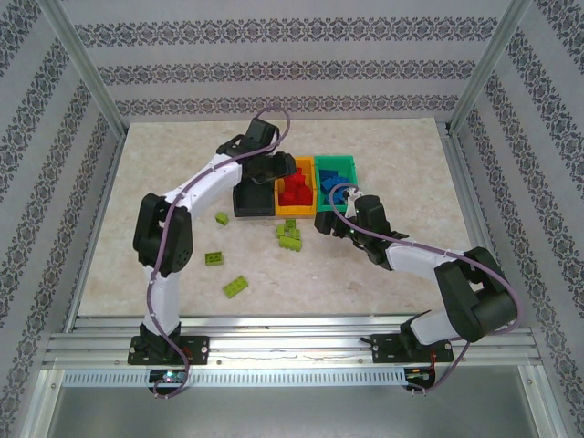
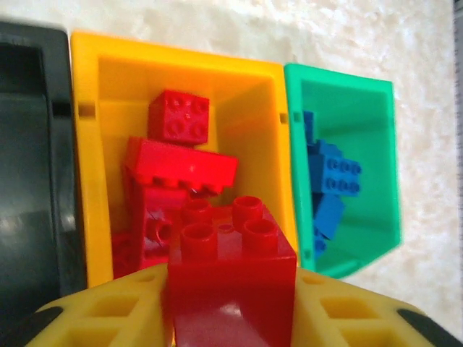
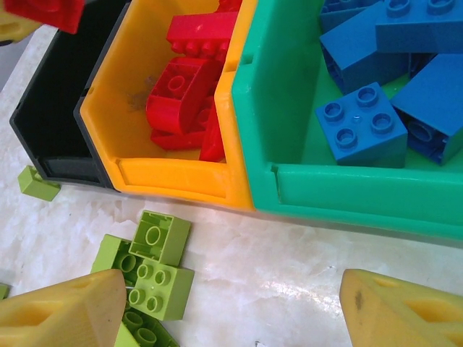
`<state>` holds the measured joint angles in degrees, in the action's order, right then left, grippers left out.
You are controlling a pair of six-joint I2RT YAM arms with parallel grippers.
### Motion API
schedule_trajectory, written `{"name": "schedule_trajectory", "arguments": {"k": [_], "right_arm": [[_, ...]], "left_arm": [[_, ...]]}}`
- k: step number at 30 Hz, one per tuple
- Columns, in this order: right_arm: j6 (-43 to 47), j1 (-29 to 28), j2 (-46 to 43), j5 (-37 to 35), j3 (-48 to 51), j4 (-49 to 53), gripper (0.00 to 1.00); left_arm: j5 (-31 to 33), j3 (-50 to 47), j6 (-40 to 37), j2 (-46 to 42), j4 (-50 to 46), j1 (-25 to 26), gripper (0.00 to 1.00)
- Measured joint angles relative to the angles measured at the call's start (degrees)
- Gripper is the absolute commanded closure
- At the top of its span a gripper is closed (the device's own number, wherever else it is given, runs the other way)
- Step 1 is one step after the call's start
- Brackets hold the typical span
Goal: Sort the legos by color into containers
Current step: Place the lego in the container.
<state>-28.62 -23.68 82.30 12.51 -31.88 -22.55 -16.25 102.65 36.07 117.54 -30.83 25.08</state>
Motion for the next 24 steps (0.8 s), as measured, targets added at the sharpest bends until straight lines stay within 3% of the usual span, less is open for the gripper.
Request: {"name": "schedule_trajectory", "arguments": {"k": [3, 9, 24], "right_arm": [[0.0, 0.3, -0.1, 0.0, 0.0, 0.0, 0.22], [0.0, 0.7, -0.4, 0.0, 0.0, 0.0, 0.22], [-1.3, 0.7, -0.4, 0.5, 0.0, -0.1, 0.22]], "left_arm": [[1.9, 4.9, -1.7, 2.5, -3.9, 0.0, 0.29], [4.7, 5.4, -4.3, 1.4, -6.3, 2.8, 0.28], [6.7, -29.6, -7.4, -21.1, 2.2, 12.9, 0.29]]}}
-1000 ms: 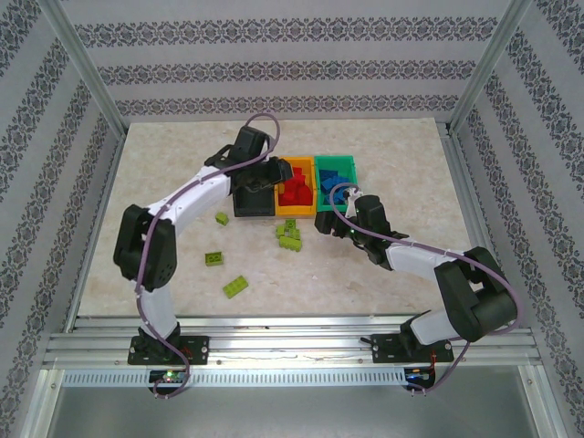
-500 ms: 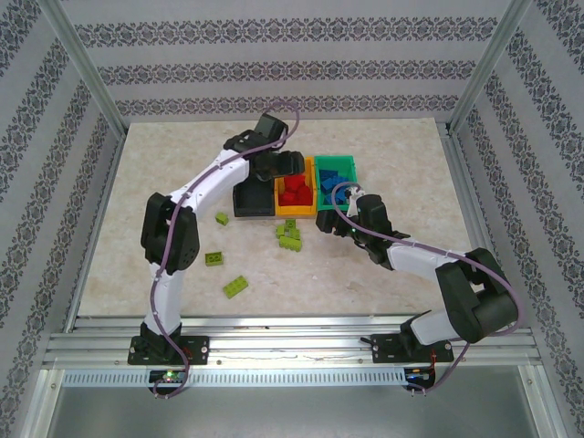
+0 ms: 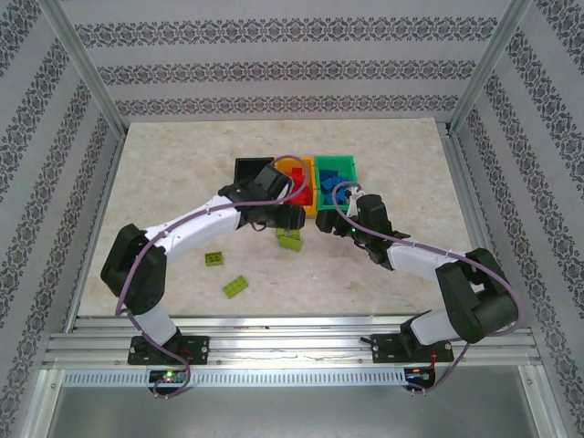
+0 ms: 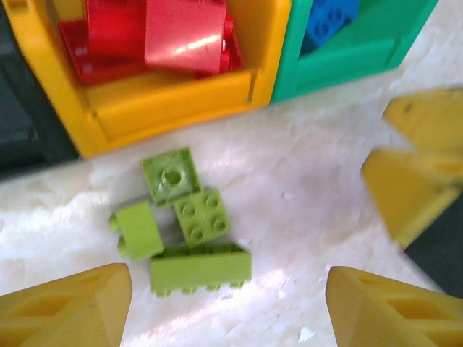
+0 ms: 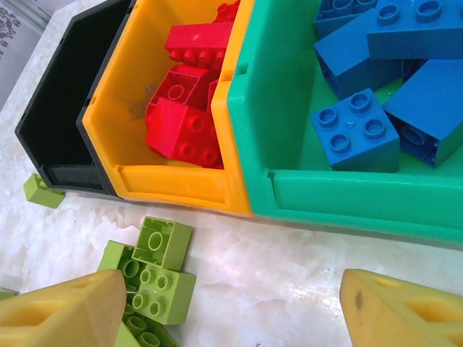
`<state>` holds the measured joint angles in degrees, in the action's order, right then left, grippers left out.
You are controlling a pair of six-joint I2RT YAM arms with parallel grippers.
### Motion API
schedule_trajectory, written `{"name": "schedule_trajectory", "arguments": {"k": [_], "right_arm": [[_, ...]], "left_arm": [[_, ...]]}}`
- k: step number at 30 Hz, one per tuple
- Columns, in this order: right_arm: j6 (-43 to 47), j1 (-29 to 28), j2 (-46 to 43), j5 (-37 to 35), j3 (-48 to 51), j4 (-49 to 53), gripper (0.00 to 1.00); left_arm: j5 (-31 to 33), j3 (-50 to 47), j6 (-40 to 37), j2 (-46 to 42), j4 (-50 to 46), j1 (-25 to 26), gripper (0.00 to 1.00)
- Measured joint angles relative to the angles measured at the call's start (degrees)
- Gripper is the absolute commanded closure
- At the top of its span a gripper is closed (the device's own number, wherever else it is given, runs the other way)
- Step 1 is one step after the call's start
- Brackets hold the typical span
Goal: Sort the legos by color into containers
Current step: Place the lego in the container, then pick up the lego from the center of the table.
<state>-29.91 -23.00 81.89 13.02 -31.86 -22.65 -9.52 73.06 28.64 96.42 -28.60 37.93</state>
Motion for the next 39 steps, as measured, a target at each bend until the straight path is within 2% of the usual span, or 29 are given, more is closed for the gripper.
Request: {"name": "schedule_trajectory", "arguments": {"k": [6, 10, 20, 28, 39], "right_arm": [[-0.2, 0.0, 0.0, 0.0, 0.2, -0.4, 0.22], [-0.2, 0.0, 0.0, 0.0, 0.2, -0.5, 0.22], [-0.2, 0.0, 0.0, 0.0, 0.2, -0.8, 0.22], [-0.4, 0.0, 0.0, 0.0, 0.2, -0.8, 0.22], [-0.9, 0.4, -0.1, 0.2, 0.4, -1.2, 0.22]], "left_arm": [[0.2, -8.3, -0.3, -2.2, 3.3, 1.1, 0.27], [0.8, -9.4, -1.2, -1.9, 3.5, 2.3, 0.25], [3.7, -3.0, -3.4, 6.2, -0.2, 4.0, 0.21], [6.0, 0.8, -3.6, 9.1, -4.7, 4.7, 0.15], [7.1, 6.2, 0.0, 15.5, -7.5, 5.9, 0.17]]}}
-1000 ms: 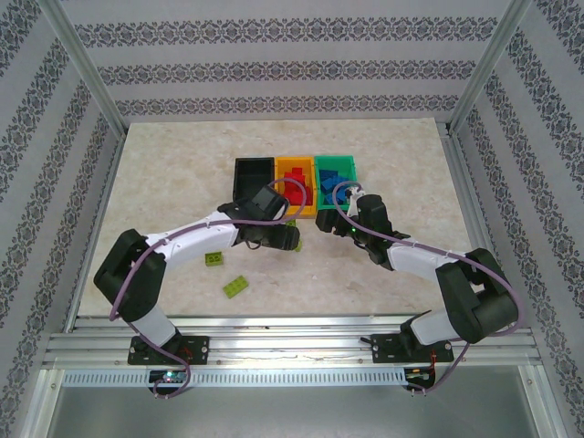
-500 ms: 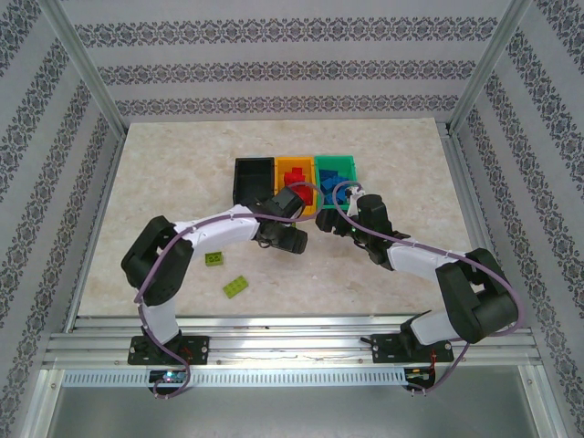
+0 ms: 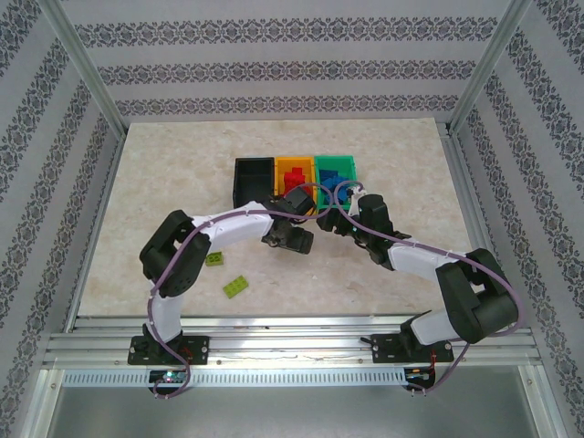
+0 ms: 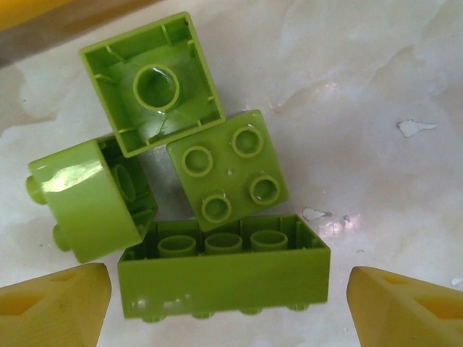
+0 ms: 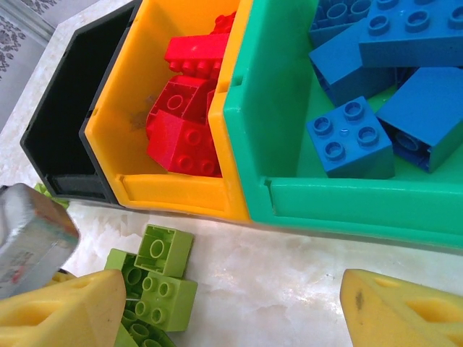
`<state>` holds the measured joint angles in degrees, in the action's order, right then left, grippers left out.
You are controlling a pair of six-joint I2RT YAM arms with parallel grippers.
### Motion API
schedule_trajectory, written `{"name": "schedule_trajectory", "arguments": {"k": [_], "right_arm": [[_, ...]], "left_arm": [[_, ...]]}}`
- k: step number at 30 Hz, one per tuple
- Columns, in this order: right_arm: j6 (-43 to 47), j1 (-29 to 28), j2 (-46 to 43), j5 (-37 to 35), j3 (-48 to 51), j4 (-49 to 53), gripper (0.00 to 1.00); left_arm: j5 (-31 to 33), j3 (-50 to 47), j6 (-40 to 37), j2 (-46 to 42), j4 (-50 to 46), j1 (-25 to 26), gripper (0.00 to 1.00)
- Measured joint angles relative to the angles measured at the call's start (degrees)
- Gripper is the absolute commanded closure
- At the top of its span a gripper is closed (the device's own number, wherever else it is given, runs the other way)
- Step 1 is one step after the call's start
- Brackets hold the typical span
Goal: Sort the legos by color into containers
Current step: Pick up the lego from the center of the table, then place the lego in the container.
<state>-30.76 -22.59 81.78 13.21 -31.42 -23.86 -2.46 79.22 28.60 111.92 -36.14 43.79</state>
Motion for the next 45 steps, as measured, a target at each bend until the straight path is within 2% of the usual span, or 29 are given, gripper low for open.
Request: {"name": "schedule_trajectory", "arguments": {"k": [9, 17, 28, 33, 39, 45], "right_arm": [[-0.5, 0.5, 0.0, 0.2, 0.1, 0.0, 0.22], [-0.6, 0.7, -0.2, 0.4, 0.1, 0.0, 0.22], [-0.8, 0.7, -0.2, 1.3, 0.1, 0.0, 0.22], [-0.9, 0.7, -0.2, 1.4, 0.1, 0.0, 0.22], [-0.9, 0.8, -0.2, 1.5, 0.1, 0.0, 0.22], [-0.8, 0.8, -0.2, 1.5, 0.1, 0.0, 0.22]], "left_arm": [[1.2, 2.1, 1.4, 2.3, -2.4, 0.1, 0.36], [1.7, -1.0, 1.4, -1.6, -2.2, 0.5, 0.40], [9.7, -1.6, -0.8, -12.0, -4.2, -0.1, 0.43], [11.2, 0.4, -3.9, -13.0, -5.0, -5.0, 0.42], [5.8, 1.2, -6.1, -13.2, -3.9, -15.8, 0.41], [-0.8, 7.6, -7.6, -8.7, -2.4, -20.8, 0.35]]}}
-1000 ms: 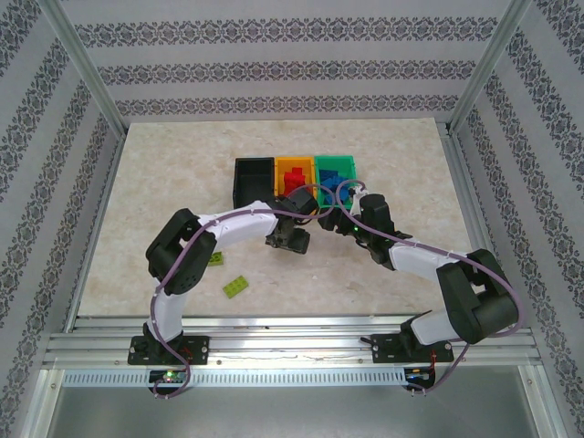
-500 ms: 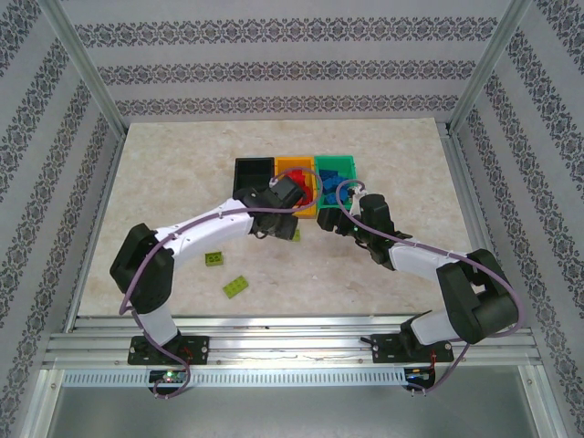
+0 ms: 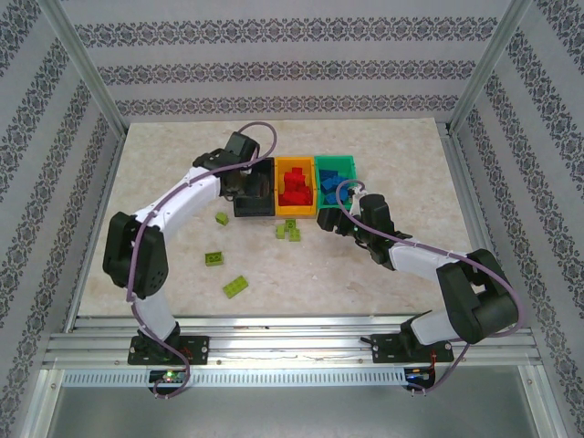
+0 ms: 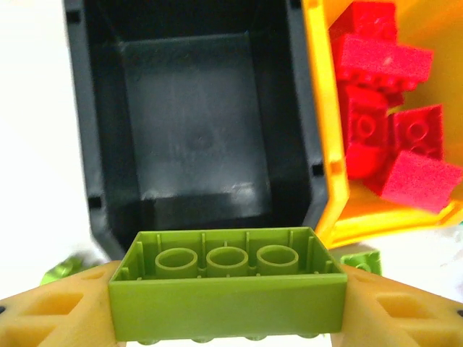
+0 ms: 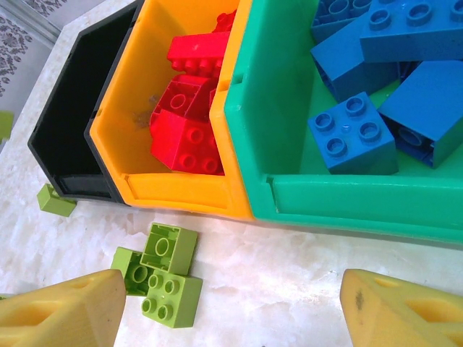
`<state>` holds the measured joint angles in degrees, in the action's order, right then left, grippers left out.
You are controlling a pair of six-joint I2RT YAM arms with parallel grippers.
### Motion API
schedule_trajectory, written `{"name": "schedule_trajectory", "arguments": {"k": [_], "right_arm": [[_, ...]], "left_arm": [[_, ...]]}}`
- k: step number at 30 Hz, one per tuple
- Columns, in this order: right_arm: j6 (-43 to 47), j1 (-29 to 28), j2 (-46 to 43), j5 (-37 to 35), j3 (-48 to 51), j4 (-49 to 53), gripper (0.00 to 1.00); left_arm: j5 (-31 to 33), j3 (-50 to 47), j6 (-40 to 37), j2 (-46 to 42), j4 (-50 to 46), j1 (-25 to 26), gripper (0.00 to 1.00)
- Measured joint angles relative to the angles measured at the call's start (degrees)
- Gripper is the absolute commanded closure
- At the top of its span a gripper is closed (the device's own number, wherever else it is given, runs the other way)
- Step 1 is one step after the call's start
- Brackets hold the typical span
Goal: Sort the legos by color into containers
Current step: Place the lego in the container, then pick up the lego from the center of the table.
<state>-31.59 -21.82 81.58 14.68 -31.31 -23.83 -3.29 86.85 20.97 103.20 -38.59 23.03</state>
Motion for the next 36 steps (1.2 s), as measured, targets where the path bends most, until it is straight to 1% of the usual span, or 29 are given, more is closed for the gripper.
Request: {"name": "schedule_trajectory", "arguments": {"k": [2, 5, 7, 11, 17, 21, 27, 36], "right_arm": [[0.0, 0.0, 0.0, 0.0, 0.0, 0.0, 0.22], [0.0, 0.0, 0.0, 0.0, 0.0, 0.0, 0.22], [0.0, 0.0, 0.0, 0.0, 0.0, 0.0, 0.22], [0.0, 0.0, 0.0, 0.0, 0.0, 0.0, 0.22], [0.0, 0.0, 0.0, 0.0, 0.0, 0.0, 0.22], [-0.1, 0.0, 1.1, 0.5, 0.0, -0.1, 0.22], [-0.3, 0.0, 2.7, 1.3, 0.0, -0.1, 0.22], [-0.9, 0.0, 2.8, 1.3, 0.0, -0.6, 0.22]], "left_arm": [[-1.7, 2.1, -0.2, 2.3, 0.4, -0.4, 0.31], [-3.4, 4.2, -0.5, 5.4, 0.5, -0.6, 0.23], [-4.1, 4.2, -0.4, 5.9, 0.5, -0.6, 0.21], [-4.3, 2.2, -0.2, 4.7, 2.3, -0.5, 0.20], [-4.2, -7.0, 0.5, -1.9, 5.9, 0.9, 0.20], [-3.8, -12.0, 1.2, -5.7, 8.3, 3.3, 0.22], [-2.9, -18.1, 2.8, -8.3, 11.5, 6.5, 0.22], [0.3, -20.7, 3.7, -8.4, 11.8, 12.8, 0.24]]}}
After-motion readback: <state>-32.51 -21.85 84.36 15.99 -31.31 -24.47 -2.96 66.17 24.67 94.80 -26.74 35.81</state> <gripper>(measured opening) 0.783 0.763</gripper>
